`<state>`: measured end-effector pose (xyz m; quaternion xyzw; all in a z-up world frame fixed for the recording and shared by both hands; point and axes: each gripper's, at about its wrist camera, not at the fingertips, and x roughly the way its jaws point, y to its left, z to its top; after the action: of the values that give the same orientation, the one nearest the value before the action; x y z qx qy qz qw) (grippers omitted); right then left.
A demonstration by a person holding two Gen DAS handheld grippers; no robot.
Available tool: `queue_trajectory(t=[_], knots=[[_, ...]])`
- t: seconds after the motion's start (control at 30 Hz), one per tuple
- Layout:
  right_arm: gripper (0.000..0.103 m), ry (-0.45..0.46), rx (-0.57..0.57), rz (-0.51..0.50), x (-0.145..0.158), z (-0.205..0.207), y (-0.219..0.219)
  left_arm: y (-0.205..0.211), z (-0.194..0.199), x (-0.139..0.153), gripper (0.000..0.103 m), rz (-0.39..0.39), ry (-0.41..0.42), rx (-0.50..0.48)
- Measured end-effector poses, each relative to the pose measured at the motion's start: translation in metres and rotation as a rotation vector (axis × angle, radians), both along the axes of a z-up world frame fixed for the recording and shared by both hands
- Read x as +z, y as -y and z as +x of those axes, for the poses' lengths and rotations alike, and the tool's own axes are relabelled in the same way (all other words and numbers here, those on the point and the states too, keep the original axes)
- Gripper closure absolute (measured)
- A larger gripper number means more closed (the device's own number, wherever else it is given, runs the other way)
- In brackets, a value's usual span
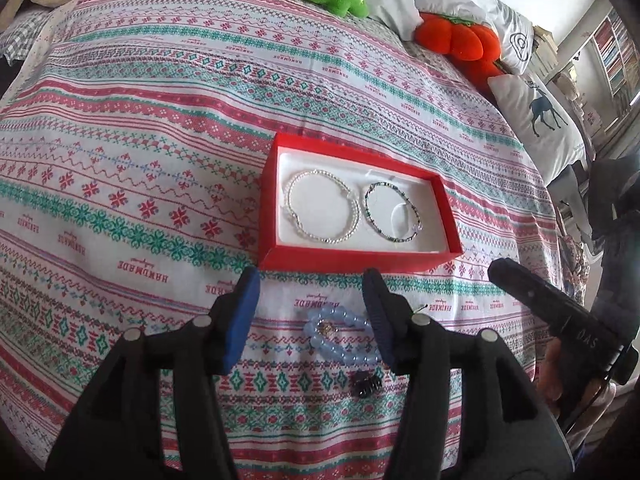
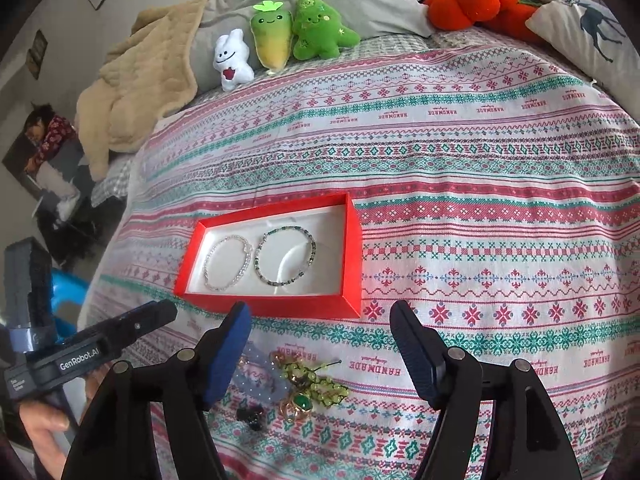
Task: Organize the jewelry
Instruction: 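Move both tools back to the remaining jewelry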
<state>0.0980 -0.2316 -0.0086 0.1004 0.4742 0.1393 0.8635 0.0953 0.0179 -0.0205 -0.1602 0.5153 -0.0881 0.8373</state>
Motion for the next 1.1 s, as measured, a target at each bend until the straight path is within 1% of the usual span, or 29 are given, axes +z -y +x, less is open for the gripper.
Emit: queue_trajectory(t=[0.07, 0.23, 0.3, 0.33, 0.47, 0.6, 0.67, 0.77, 0.87, 0.9, 0.97, 1.1], knots=[[0.029, 0.002, 0.007, -0.005, 0.0, -0.003, -0.001, 0.001, -0.005, -0.004, 0.047, 0.0, -0.017, 0.002], [0.029, -0.025, 0.005, 0.01, -0.003, -0.008, 0.001, 0.004, -0.017, -0.018, 0.044, -0.035, -0.089, 0.01], [0.029, -0.042, 0.002, 0.021, -0.005, -0.01, 0.003, 0.005, -0.021, -0.02, 0.038, -0.036, -0.099, 0.029], [0.029, -0.046, 0.0, 0.024, -0.005, -0.011, 0.004, 0.006, -0.023, -0.021, 0.037, -0.034, -0.1, 0.038], [0.029, -0.068, -0.004, 0.025, -0.008, -0.013, 0.007, 0.009, -0.029, -0.022, 0.036, -0.014, -0.104, 0.06], [0.029, -0.103, -0.004, 0.049, -0.013, -0.014, 0.01, 0.014, -0.028, -0.027, 0.035, -0.003, -0.114, 0.061], [0.029, -0.116, -0.009, 0.056, -0.016, -0.014, 0.012, 0.017, -0.028, -0.03, 0.034, 0.009, -0.118, 0.08], [0.029, -0.137, -0.008, 0.06, -0.021, -0.015, 0.012, 0.019, -0.029, -0.033, 0.029, 0.048, -0.124, 0.115], [0.029, -0.143, 0.004, 0.047, -0.024, -0.017, 0.007, 0.022, -0.027, -0.036, 0.028, 0.086, -0.123, 0.13], [0.029, -0.146, 0.011, 0.044, -0.025, -0.017, 0.005, 0.023, -0.026, -0.038, 0.028, 0.086, -0.133, 0.116], [0.029, -0.154, 0.021, 0.036, -0.027, -0.018, 0.003, 0.026, -0.022, -0.043, 0.028, 0.053, -0.155, 0.085], [0.029, -0.172, 0.022, 0.025, -0.031, -0.017, 0.001, 0.027, -0.013, -0.048, 0.028, 0.004, -0.203, 0.078]])
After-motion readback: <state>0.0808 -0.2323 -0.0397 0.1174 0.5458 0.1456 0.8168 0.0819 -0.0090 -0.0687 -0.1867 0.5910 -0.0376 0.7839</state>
